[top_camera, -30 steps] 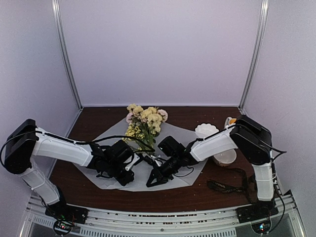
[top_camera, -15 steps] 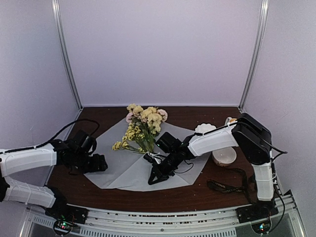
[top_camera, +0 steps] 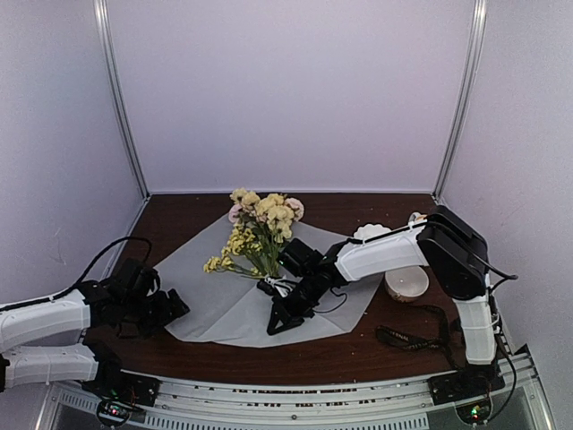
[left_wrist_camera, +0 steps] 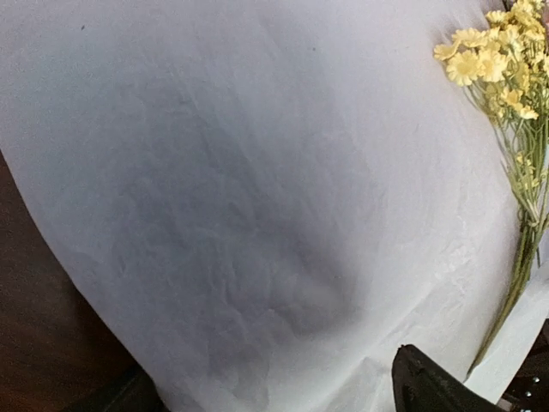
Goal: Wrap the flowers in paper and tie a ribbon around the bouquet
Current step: Pick up the left corner of the flattened wrapping paper at the center of the board.
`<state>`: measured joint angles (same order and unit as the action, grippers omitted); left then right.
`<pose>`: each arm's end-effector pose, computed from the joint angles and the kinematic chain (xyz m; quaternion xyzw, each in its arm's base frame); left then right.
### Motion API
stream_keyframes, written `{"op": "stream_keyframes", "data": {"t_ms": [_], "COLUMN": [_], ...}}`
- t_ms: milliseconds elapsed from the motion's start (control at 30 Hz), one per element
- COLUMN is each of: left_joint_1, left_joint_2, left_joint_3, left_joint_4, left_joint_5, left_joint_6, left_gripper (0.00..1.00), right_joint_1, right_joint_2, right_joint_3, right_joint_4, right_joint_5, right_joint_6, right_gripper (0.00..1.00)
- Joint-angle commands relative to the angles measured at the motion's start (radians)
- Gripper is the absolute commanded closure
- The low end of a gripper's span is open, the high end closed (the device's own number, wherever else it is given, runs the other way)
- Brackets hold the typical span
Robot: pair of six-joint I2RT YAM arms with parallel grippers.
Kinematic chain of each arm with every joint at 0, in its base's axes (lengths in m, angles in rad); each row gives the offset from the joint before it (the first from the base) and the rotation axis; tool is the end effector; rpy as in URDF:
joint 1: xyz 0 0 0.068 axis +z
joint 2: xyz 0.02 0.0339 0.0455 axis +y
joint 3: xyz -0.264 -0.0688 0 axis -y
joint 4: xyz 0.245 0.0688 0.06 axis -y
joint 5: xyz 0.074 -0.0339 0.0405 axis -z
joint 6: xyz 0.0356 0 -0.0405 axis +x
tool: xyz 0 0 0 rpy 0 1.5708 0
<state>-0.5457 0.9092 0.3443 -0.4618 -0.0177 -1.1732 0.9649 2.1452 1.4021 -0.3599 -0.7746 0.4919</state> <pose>0.1316 -0.0792 0.1476 -0.2995 0.9154 -0.1980 0.1819 0.2240 0.3671 0.1248 0.2961 -0.8551 -0.4170 0.0844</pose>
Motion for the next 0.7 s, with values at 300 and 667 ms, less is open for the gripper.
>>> {"op": "stream_keyframes", "data": {"t_ms": [300,667], "left_joint_1": [0.003,0.001], "left_joint_2": [0.006,0.014], "left_joint_3": [-0.054,0.009], "left_joint_4": [0.046,-0.064], "left_joint_5": [-0.021,-0.079], "left_joint_6": [-0.074,-0.015], "left_gripper": [0.69,1.0], "right_joint_1": [0.053,0.062], "right_joint_2": [0.139,0.091], "right_joint_3": [0.231,0.288], "right_joint_4": [-0.094,-0.058], "right_joint_5": [-0.006,0.034], "right_joint_6": [-0.015,0.006], "right_gripper": [0.96,0.95]}}
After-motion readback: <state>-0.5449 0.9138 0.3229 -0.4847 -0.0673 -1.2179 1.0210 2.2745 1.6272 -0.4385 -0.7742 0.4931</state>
